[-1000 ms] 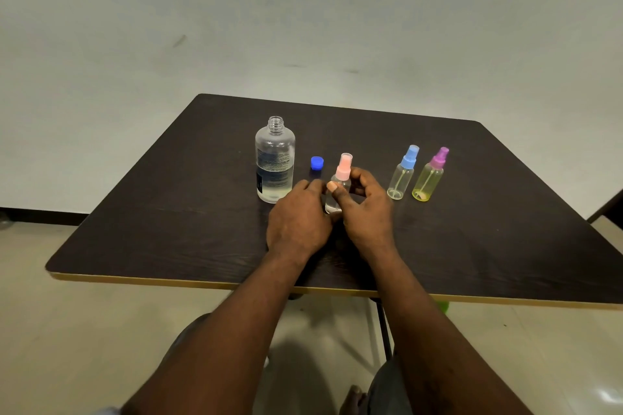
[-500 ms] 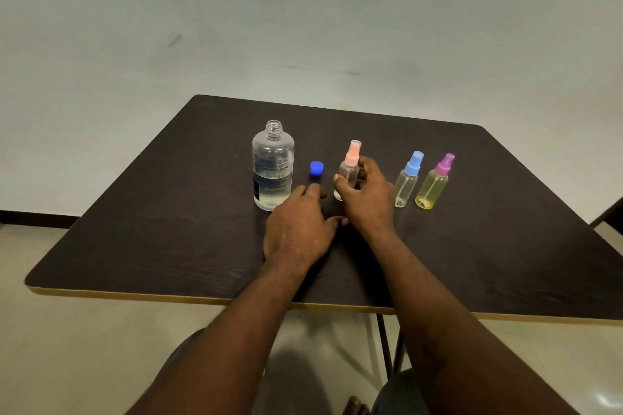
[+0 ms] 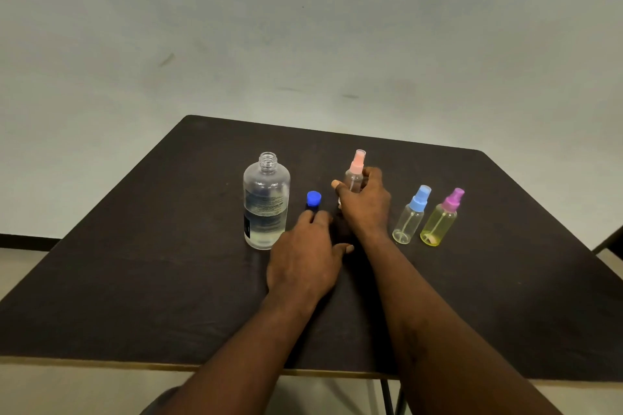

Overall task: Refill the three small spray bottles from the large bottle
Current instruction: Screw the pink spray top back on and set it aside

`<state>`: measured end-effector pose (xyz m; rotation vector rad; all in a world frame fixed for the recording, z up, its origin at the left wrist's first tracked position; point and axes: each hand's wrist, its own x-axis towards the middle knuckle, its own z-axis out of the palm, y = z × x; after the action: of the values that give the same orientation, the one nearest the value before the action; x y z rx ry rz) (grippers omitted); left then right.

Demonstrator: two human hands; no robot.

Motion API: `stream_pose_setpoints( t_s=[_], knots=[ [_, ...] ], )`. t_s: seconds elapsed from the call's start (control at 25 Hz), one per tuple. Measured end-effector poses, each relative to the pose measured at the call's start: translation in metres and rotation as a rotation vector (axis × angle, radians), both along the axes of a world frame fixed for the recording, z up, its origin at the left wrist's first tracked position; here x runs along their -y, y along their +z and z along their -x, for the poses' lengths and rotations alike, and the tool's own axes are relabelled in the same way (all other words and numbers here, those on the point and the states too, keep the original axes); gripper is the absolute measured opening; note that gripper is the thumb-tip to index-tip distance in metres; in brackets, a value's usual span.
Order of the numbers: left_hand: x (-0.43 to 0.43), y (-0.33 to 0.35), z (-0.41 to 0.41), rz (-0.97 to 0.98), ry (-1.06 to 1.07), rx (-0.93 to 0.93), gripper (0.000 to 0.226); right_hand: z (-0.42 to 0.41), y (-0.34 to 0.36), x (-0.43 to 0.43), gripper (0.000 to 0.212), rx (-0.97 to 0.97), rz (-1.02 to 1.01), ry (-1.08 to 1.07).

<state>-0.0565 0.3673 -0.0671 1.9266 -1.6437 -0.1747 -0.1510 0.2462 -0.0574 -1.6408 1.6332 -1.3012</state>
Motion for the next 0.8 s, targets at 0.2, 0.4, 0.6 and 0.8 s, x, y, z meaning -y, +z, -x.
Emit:
stream_pose_setpoints(
  t_s=[0.2, 0.4, 0.6, 0.8],
  knots=[
    [0.03, 0.005, 0.014, -0.014, -0.013, -0.02, 0.032, 0.004, -0.004, 0.017, 0.032, -0.04, 0.043, -0.012],
    [0.05, 0.008, 0.018, 0.002, -0.015, -0.061, 0.022, -0.009, -0.001, 0.056, 0.03, -0.01, 0.017, -0.021],
    [0.055, 0.004, 0.01, 0.039, 0.019, -0.243, 0.029, -0.02, -0.004, 0.101, 0.031, -0.119, -0.006, -0.064],
    [0.063, 0.008, 0.009, 0.05, 0.057, -0.278, 0.033, -0.03, 0.001, 0.137, 0.047, -0.157, -0.007, -0.051]
  ],
)
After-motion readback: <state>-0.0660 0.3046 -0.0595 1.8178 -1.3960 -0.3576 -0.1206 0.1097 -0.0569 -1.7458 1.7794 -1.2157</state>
